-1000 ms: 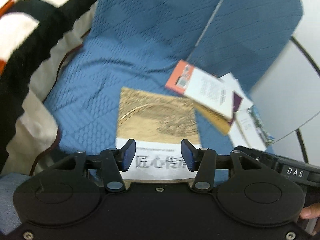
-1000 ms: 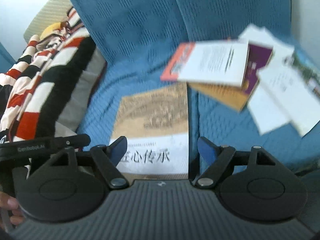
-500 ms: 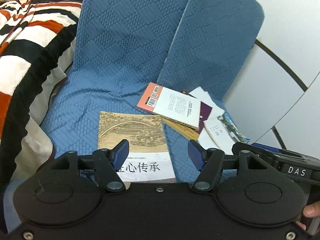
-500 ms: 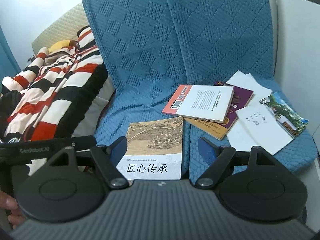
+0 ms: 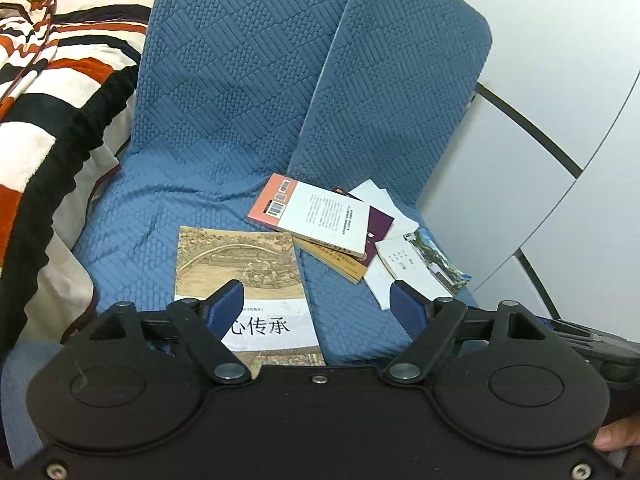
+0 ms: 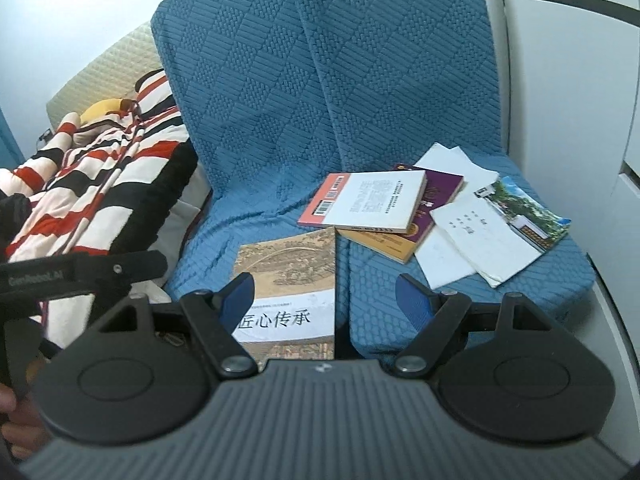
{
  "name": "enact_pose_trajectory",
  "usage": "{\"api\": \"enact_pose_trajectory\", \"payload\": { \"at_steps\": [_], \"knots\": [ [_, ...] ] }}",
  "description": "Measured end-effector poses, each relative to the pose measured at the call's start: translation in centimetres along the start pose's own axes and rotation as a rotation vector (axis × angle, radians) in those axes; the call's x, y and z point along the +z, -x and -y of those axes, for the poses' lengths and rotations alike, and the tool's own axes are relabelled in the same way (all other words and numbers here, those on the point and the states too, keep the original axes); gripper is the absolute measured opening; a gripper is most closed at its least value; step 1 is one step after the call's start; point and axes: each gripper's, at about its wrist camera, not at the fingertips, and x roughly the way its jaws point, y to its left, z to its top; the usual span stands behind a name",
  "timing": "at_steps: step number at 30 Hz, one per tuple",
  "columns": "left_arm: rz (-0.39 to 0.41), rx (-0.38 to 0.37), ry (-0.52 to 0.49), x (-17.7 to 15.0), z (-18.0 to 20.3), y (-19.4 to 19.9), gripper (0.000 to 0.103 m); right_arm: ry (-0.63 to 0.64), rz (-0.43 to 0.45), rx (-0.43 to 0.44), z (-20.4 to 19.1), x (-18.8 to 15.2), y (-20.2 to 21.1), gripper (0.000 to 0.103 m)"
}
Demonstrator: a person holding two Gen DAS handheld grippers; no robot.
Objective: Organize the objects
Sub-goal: 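Move both tools toward the white book with the orange band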
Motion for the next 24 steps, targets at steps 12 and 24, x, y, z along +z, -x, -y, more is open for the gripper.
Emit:
{"api": "enact_pose_trajectory", "payload": {
  "at_steps": [12,24],
  "knots": [
    [0.009,0.029,-0.025,-0.6,1.0,0.5,0.102,-0.003,-0.009,-0.023,0.5,-0.9,0.0,0.103],
    [0.008,0.037,-0.002,-0.5,0.5,-1.9,0.102,0.003,-0.019,-0.044,1.0,-0.9,-1.5,0.103]
  ]
}}
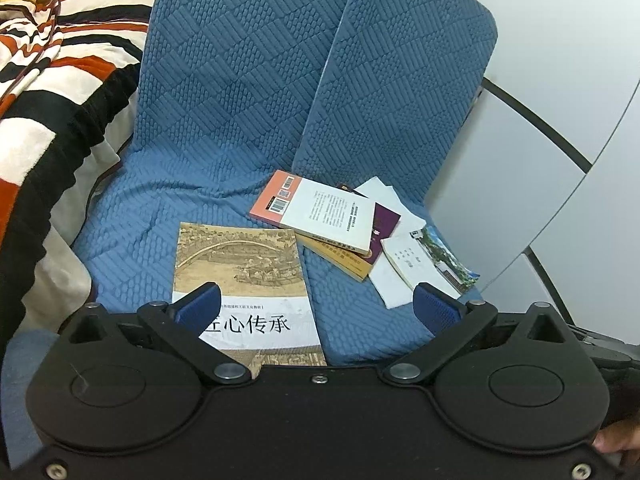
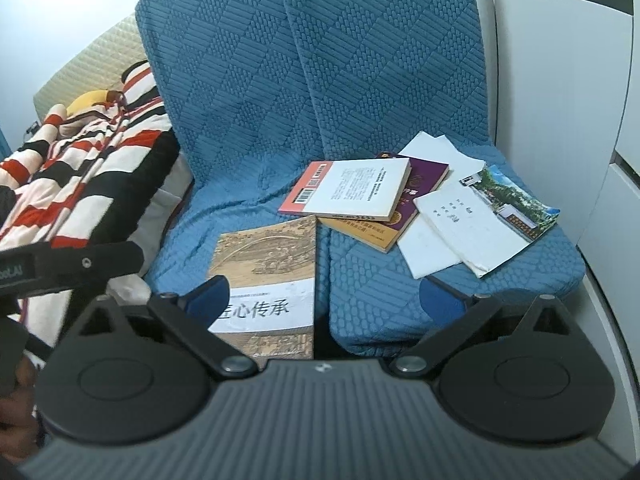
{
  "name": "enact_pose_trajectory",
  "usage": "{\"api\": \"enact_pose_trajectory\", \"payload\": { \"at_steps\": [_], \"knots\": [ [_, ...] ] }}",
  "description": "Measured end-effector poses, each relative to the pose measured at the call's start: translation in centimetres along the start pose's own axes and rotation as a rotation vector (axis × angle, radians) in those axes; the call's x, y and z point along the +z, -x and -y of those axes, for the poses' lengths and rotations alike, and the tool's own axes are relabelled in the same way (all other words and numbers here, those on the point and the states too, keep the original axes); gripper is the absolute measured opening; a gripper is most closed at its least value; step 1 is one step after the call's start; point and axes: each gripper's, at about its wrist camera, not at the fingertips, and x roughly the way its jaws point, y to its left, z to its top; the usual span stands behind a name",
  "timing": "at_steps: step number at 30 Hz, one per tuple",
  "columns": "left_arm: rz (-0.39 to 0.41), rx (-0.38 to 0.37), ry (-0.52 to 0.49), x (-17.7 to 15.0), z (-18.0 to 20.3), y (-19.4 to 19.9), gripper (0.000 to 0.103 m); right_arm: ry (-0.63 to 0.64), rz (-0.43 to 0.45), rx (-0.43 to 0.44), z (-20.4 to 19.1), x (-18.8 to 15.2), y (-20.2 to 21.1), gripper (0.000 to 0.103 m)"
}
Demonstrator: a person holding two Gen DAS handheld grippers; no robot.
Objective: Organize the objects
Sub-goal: 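Move both tools toward the white book with the orange band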
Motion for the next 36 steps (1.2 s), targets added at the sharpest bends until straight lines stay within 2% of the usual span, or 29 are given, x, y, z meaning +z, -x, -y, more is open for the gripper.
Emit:
{"api": "enact_pose_trajectory", "payload": {
  "at_steps": [17,19,29,31,34,36],
  "knots": [
    [-0.009,-0.039,0.019,1.0,-1.5,-8.7,0.102,-0.038,-0.001,-0.034,2.5,0.1,-6.1,0.103],
    [-0.031,-0.033,0.024,1.2,-1.7,-10.0,0.102,-0.051,0.005,-0.037,2.9,0.2,-6.7,0.103],
    [-0.037,-0.050,0.024,2.3,-1.9,-14.8,0.101,-0.116,0.024,-0.060,4.2,2.2,-10.2,0.103],
    [-0.019,-0.037,0.019,2.6,-2.3,-15.9,0.101,-0.129,0.026,-0.052,4.5,2.6,-10.9,0.103],
    [-0.044,-0.026,0.028,3.2,-3.0,-17.6,0.100,-0.142,0.028,-0.045,4.9,3.3,-12.3,0.103],
    [-0.024,-0.020,0.016,3.6,-3.1,-18.3,0.100,-0.155,0.020,-0.041,5.2,3.8,-13.3,0.103]
  ]
}}
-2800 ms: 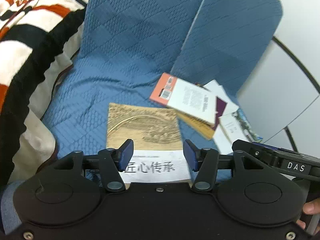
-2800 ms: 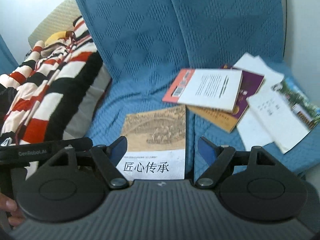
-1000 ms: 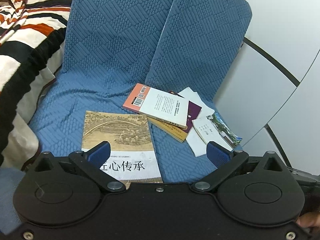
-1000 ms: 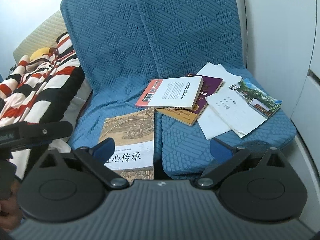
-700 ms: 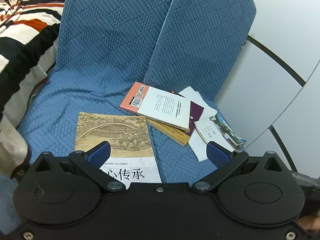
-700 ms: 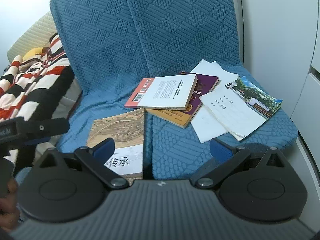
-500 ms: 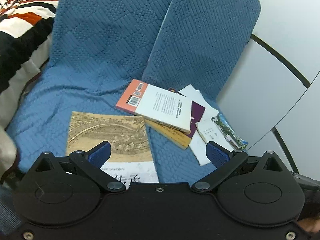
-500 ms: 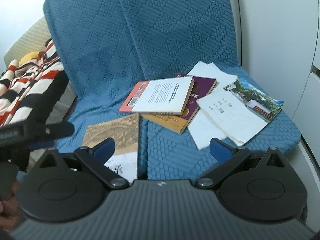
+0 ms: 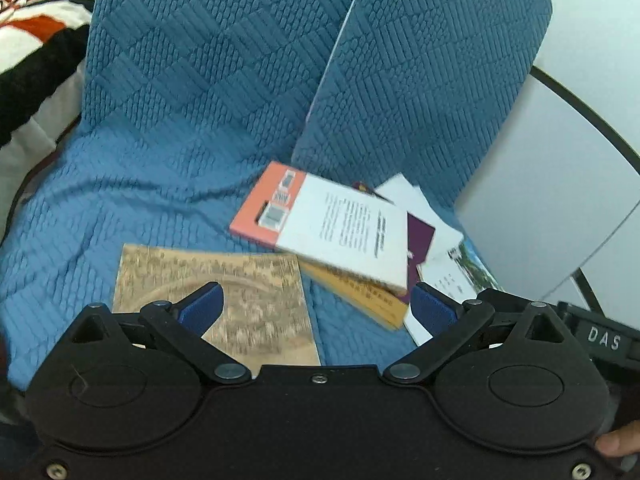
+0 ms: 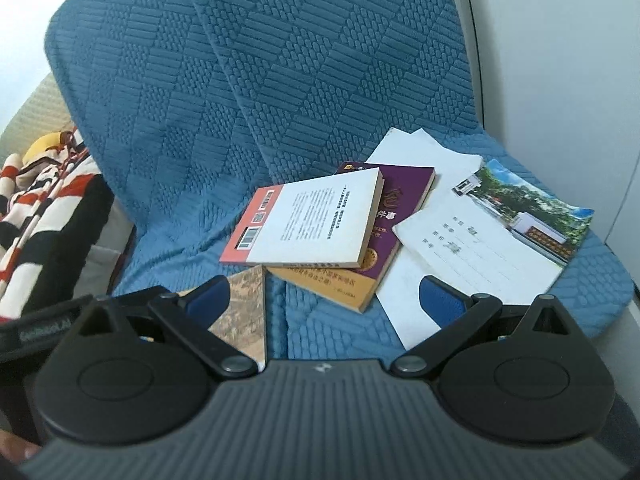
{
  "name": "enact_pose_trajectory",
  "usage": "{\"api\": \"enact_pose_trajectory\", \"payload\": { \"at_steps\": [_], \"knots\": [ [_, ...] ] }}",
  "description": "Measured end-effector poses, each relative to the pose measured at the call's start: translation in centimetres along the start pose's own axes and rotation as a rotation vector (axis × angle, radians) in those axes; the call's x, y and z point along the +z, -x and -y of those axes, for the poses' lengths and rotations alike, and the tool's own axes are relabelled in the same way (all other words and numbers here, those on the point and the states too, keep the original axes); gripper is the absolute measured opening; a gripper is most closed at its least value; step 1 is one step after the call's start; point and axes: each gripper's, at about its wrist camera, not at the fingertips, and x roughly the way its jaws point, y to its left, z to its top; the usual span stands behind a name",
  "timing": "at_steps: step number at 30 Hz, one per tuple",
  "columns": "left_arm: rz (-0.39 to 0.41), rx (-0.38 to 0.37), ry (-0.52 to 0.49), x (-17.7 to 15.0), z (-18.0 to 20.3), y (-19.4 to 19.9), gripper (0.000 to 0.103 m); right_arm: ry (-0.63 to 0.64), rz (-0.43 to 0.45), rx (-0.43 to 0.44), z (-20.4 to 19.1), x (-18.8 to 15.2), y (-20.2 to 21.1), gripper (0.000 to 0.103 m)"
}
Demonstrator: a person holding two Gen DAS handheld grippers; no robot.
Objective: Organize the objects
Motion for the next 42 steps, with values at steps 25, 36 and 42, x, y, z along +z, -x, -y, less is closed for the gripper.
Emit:
{"api": "enact_pose_trajectory", "payload": {
  "at_steps": [25,36,42],
  "knots": [
    [-0.172,-0.049,0.084,4.6,-1.5,-14.1,0.083,-0.086,-0.061,-0.017,3.9,8.0,-14.1,0.089],
    [-0.262,-0.118,0.132,4.0,-2.6,-17.8,0.053,-0.161,-0.141,0.002,6.1,10.9,-21.0,0.078],
    [-0.268,-0.138,0.174,4.2,-3.3,-17.8,0.053,-0.205,-0.185,0.027,7.1,11.3,-23.5,0.078]
  ]
}}
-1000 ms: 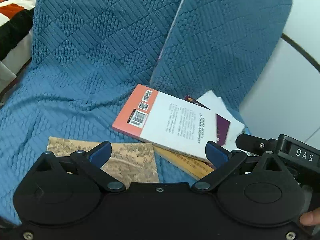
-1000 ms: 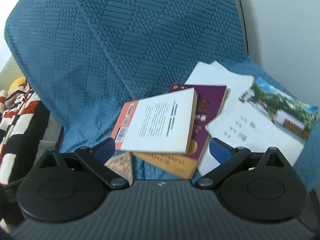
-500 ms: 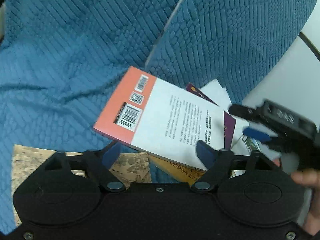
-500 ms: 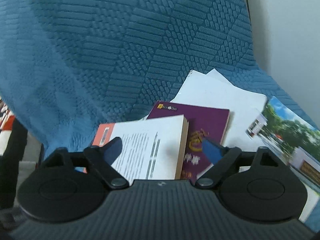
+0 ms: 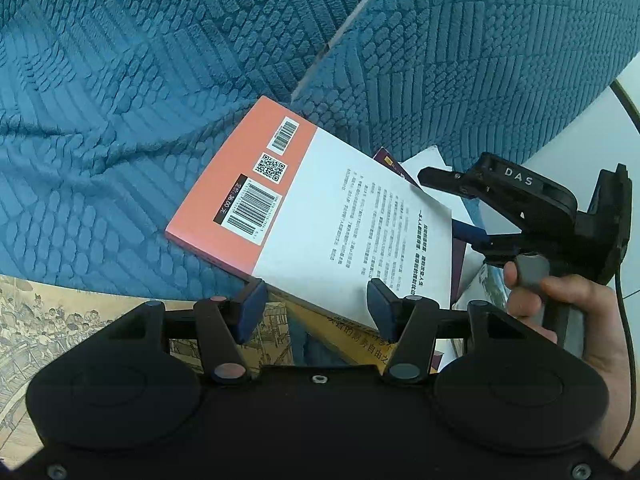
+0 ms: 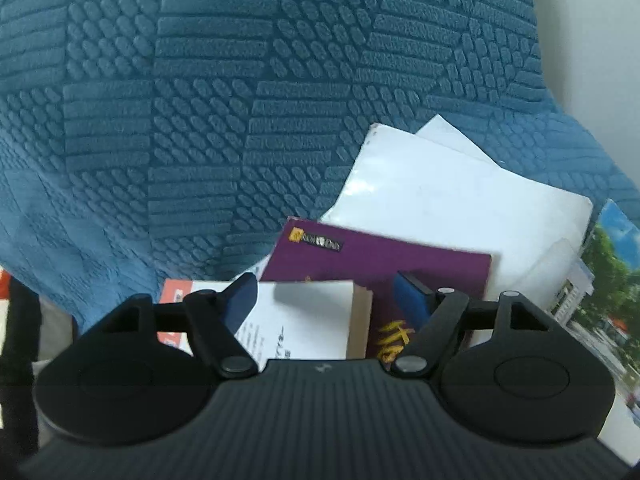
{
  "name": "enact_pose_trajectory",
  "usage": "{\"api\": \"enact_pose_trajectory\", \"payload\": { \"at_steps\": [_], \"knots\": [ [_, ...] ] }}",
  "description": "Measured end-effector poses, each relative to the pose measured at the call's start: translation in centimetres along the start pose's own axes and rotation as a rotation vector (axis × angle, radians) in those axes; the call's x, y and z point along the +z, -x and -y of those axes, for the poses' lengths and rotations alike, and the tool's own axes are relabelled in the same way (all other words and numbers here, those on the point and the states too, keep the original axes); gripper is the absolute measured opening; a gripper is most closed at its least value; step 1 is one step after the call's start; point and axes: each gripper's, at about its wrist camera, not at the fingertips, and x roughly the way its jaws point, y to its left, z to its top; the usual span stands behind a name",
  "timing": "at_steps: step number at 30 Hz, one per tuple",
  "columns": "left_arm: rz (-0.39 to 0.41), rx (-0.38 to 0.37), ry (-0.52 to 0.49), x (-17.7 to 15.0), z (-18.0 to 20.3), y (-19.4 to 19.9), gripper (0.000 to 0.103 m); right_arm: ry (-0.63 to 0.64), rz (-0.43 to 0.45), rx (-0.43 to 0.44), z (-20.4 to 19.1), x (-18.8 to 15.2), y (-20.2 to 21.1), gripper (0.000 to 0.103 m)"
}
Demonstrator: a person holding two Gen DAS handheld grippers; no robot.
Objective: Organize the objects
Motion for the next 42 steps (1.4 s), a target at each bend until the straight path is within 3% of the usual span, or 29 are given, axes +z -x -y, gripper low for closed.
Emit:
{"api": "enact_pose_trajectory", "payload": {
  "at_steps": [3,9,15,18,22,24,26,28,32,34,38,42],
  "knots": [
    [-0.003,-0.001,0.004,0.1,0.0,0.0,0.053,-0.080,-0.036,0.095,0.9,0.2,-0.3,0.079],
    [-0.011,-0.021,0.048,0.4,-0.5,0.1,0.052,-0.179,-0.071,0.183,2.5,0.4,-0.1,0.079],
    [-0.020,-0.042,0.114,0.7,-1.2,0.3,0.052,-0.280,-0.152,0.394,3.9,-0.1,0.2,0.079],
    [-0.026,-0.051,0.147,0.9,-1.7,0.5,0.052,-0.275,-0.158,0.464,3.7,-0.2,1.0,0.068],
    [-0.019,-0.051,0.186,1.2,-2.7,1.0,0.052,-0.208,-0.204,0.406,2.7,-0.5,1.4,0.044],
    [-0.019,-0.063,0.219,1.3,-3.3,1.2,0.052,-0.178,-0.225,0.373,2.2,-0.6,1.4,0.025],
    [-0.024,-0.085,0.252,1.4,-3.8,1.4,0.052,-0.178,-0.224,0.375,2.2,-0.7,1.9,0.020],
    [-0.026,-0.112,0.284,1.5,-4.1,1.6,0.053,-0.181,-0.211,0.400,2.2,-0.6,2.5,0.018],
    [-0.013,-0.132,0.341,1.5,-4.7,2.7,0.072,-0.216,-0.162,0.491,1.3,-0.5,3.6,0.016],
    [-0.013,-0.176,0.389,1.3,-5.1,3.2,0.075,-0.205,-0.142,0.508,0.3,-0.4,4.0,0.016],
    [-0.033,-0.279,0.508,0.4,-6.1,3.4,0.076,-0.225,-0.126,0.545,-1.2,-0.6,4.8,0.016],
    [-0.073,-0.396,0.638,-0.9,-6.7,2.8,0.076,-0.232,-0.117,0.528,-2.3,-0.9,5.5,0.016]
  ]
}}
